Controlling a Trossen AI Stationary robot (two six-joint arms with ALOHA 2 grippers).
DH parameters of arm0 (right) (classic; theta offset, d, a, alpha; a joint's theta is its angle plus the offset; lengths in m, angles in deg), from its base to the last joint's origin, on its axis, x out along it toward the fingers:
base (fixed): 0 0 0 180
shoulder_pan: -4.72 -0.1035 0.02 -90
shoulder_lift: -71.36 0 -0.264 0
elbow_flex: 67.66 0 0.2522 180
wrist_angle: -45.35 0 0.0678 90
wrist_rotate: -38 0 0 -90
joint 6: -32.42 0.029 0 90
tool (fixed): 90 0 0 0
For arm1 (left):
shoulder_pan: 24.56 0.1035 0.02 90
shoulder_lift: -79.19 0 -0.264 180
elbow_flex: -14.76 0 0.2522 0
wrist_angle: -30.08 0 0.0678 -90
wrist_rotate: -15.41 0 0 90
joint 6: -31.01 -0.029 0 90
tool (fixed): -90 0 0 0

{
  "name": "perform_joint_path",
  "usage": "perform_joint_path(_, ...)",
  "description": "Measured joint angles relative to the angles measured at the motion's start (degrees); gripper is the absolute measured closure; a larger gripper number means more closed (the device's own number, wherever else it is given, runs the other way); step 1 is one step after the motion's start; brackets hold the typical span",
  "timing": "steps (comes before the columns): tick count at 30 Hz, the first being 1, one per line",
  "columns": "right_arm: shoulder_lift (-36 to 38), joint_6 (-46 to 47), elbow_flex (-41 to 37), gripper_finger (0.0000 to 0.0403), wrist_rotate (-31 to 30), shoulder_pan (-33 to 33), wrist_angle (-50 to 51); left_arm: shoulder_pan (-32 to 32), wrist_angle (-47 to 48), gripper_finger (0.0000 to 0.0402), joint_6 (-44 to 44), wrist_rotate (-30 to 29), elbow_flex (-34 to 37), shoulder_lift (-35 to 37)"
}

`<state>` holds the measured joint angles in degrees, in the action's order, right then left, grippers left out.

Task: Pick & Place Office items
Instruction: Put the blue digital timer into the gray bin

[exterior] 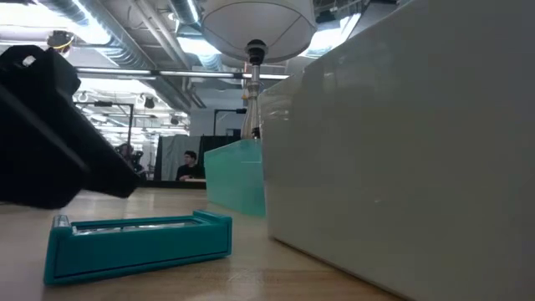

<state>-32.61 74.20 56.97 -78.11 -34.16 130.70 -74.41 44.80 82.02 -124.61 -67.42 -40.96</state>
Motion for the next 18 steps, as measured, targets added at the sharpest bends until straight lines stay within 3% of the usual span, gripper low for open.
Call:
perform_joint_path(11, 0.00, -0.17, 0.00, 0.0112, 0.00, 0.00, -0.02, 0.87, 0.36, 0.0098, -3.58, 0.16, 0.00, -1.75)
perform_joint_path(18, 0.00, -0.09, 0.00, 0.0112, 0.02, -0.02, -0.03, 1.87, -0.01, 0.0097, 3.26, -2.18, -0.21, -4.89)
